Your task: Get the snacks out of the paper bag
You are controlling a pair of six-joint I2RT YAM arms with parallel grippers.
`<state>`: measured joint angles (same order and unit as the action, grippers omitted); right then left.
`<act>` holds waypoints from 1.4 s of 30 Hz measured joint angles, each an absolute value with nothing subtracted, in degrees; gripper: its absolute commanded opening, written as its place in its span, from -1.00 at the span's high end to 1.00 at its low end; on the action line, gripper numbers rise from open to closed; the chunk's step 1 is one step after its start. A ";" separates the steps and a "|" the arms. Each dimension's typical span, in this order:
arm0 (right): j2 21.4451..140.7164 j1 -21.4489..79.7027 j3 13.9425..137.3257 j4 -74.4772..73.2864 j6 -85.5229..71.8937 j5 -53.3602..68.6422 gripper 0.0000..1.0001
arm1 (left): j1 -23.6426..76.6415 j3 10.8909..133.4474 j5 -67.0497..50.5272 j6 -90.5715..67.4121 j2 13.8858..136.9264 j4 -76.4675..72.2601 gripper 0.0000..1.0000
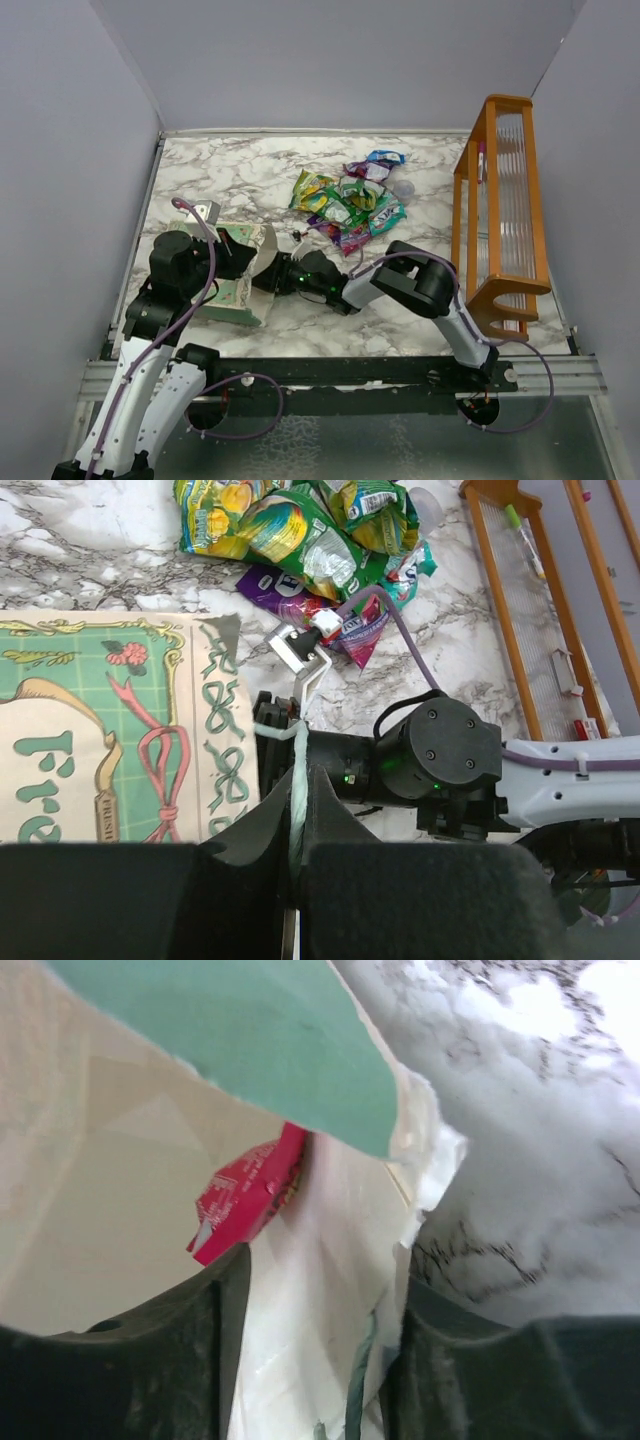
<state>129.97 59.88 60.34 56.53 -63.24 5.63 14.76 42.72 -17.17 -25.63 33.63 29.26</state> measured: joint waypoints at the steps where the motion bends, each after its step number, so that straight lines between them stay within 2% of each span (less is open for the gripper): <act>1: 128.27 59.88 59.24 54.54 -61.01 5.41 0.00 | 14.76 42.72 -17.15 -26.04 33.30 29.26 1.00; 12: 111.39 59.88 50.19 35.64 -44.97 2.55 -0.26 | 14.76 43.72 -14.24 -28.69 32.93 36.58 1.00; 19: 101.91 59.90 46.17 26.94 -39.53 1.08 -0.21 | 14.76 45.98 -9.69 -28.80 33.65 42.98 1.00; 27: 97.06 63.37 43.81 28.51 -41.39 0.23 -0.06 | 14.76 45.98 -9.56 -28.60 33.65 44.42 1.00; 30: 98.04 64.60 43.05 34.22 -44.53 0.73 -0.01 | 14.76 45.98 -9.56 -28.60 33.63 44.53 1.00; 34: 105.25 66.02 44.82 42.11 -49.43 1.23 0.03 | 14.76 45.98 -9.56 -28.60 32.95 44.62 1.00; 42: 117.93 66.81 51.35 47.00 -53.45 0.80 0.08 | 14.74 45.98 -9.58 -28.62 30.94 44.64 1.00</act>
